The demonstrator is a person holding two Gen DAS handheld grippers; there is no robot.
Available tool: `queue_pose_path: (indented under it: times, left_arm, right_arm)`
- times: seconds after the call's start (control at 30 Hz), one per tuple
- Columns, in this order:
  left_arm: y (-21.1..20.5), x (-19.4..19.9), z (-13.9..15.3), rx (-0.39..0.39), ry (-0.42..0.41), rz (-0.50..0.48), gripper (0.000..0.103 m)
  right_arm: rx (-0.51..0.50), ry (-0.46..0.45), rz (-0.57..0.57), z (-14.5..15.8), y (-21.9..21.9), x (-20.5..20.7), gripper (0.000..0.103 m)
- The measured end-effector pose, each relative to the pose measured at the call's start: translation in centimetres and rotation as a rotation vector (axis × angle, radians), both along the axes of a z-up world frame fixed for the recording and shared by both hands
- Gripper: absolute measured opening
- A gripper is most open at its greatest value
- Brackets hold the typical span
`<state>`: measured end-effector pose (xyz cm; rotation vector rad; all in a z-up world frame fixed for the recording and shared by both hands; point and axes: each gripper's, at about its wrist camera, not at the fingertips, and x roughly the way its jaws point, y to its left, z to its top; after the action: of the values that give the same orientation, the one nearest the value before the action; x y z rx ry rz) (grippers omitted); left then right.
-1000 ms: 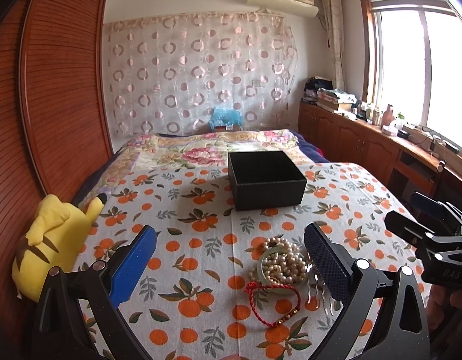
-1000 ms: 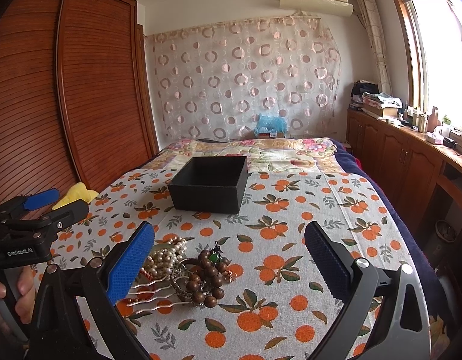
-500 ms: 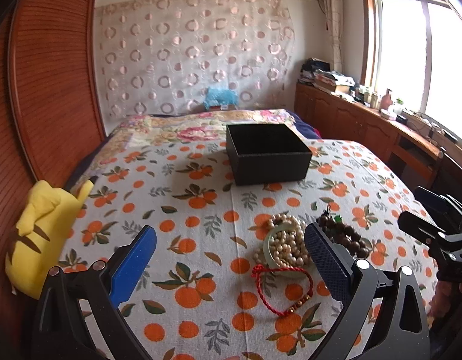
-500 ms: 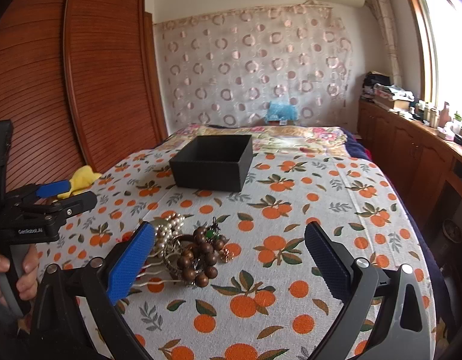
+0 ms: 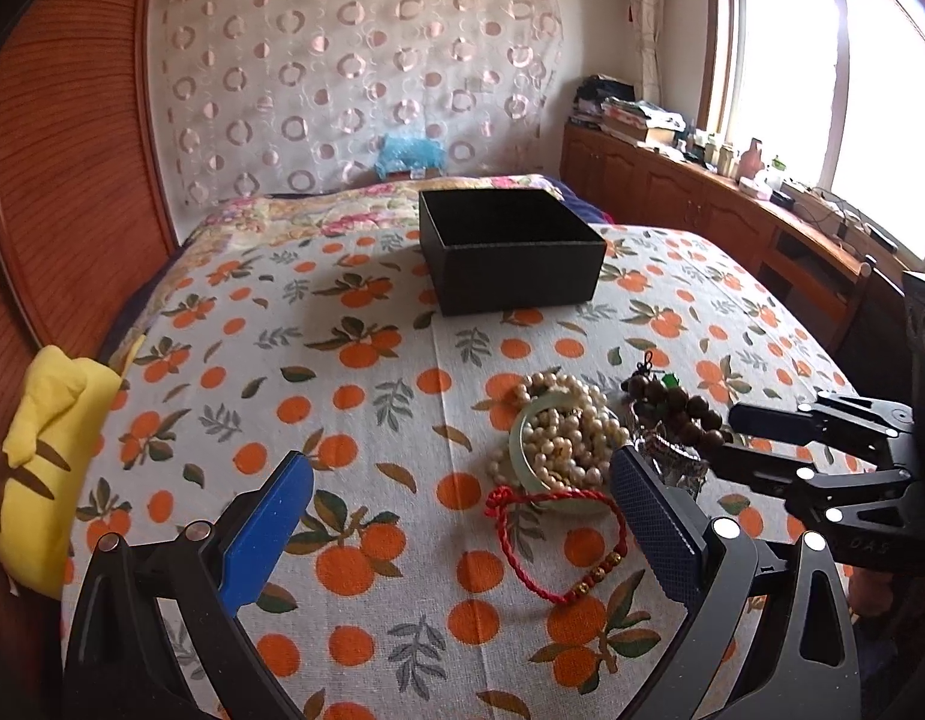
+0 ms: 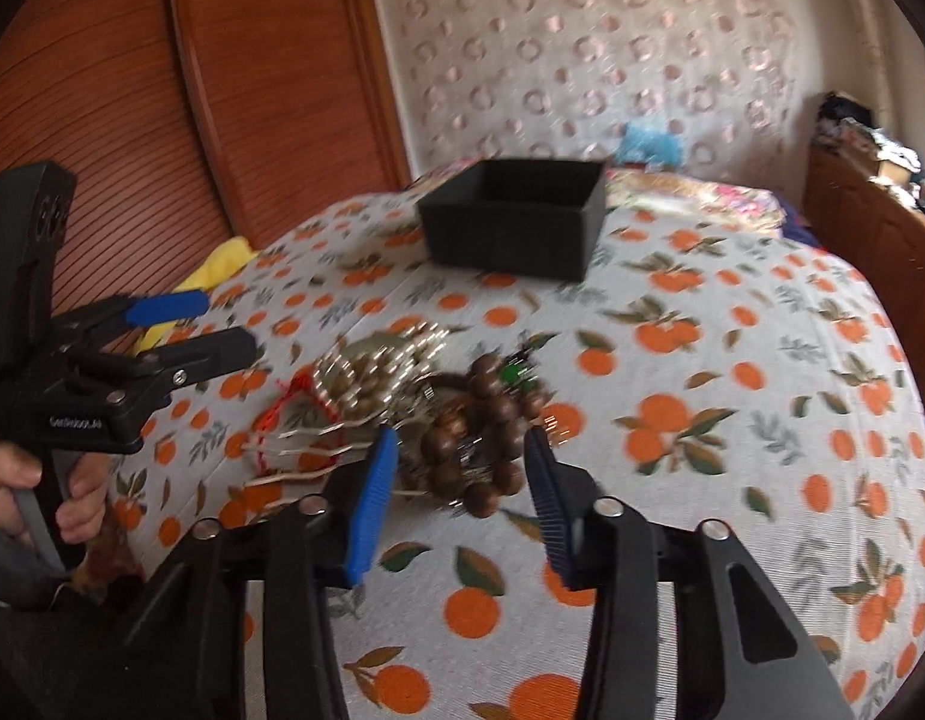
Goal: Organize jewelry
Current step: 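Reach the right tool to the brown wooden bead bracelet and grasp it, then carry the bead bracelet to the black box while the left tool grasps the jade pendant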
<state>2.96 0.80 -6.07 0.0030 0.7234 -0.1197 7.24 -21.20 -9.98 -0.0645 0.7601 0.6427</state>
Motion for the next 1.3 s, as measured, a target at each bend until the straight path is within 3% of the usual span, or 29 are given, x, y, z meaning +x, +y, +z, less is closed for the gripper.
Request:
queue_pose_path:
  times: [0.17,0.23,0.3,0.87,1.23,1.3]
  left_arm:
    - [0.1,0.3,-0.6,-0.003,0.026,-0.011,0.095]
    - [0.0,0.3,-0.8,-0.001,0.031,-0.013,0.095]
    - [0.0,0.3,-0.9,-0.001,0.034,-0.013,0.095]
    - [-0.3,0.7,-1.0,-0.021,0.046,-0.043,0.095]
    - [-4.8,3.5,1.2,-0.025,0.076,-0.255,0.095]
    - [-6.0,4.4,1.2,-0.017,0.095,-0.296,0.088]
  right_arm:
    - [-0.041,0.024,0.036,-0.7,0.8,0.2,0.036]
    - [-0.046,0.024,0.041,-0.7,0.8,0.3,0.029]
    - [-0.046,0.014,0.039,-0.4,0.5,0.2,0.015]
    - [-0.019,-0.169,-0.088,6.0,-5.2,1.8,0.014]
    - [-0.044,-0.178,-0.147,6.0,-7.6,1.8,0.014]
    - [-0.042,-0.172,-0.152,5.6,-7.7,1.8,0.014]
